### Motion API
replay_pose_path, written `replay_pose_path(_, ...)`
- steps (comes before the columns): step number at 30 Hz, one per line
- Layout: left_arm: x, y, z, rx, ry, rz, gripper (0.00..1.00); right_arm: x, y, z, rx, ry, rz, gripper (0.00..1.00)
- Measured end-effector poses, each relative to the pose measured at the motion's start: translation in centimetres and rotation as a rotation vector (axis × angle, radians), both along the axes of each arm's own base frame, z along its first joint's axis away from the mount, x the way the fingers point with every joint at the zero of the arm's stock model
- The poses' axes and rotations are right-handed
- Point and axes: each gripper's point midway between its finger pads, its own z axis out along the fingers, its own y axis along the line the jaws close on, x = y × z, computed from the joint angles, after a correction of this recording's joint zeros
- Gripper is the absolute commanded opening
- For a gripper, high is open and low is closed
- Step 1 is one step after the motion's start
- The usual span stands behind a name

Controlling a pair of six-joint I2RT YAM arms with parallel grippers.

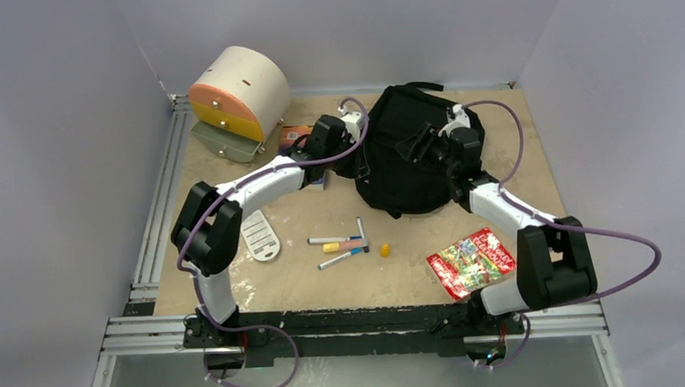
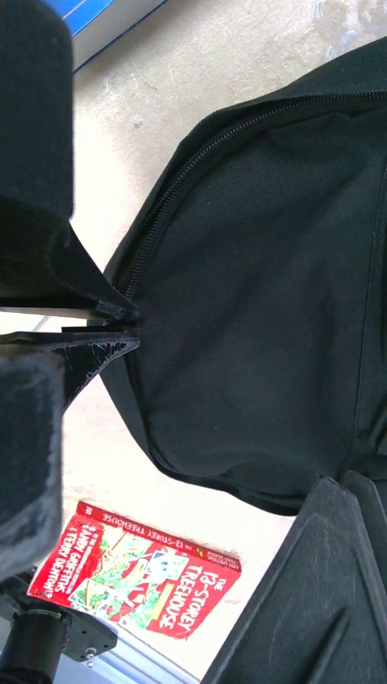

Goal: Pack the student bag
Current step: Unzip the student bag at the center of the board.

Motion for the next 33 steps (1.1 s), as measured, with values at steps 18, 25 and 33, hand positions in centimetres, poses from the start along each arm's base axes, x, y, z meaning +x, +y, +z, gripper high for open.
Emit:
replay_pose_path(18,3.0,3.0,1.3,-0.039,-0.007,0.034,0.21,-1.9,1.3,-0.6,-0.007,-0.001,0.098,0.63)
replay_pose_path(25,4.5,6.1,1.9,-0.032,-0.024,0.092,0.22,-3.9,4.3,-1.2,0.080,0.078,0.129,0.60)
replay_pose_path(33,4.2,6.3,1.8,-0.020,-0.033,0.083,0.22,-4.4,5.8,-3.6,0.199,0.247,0.079,0.58)
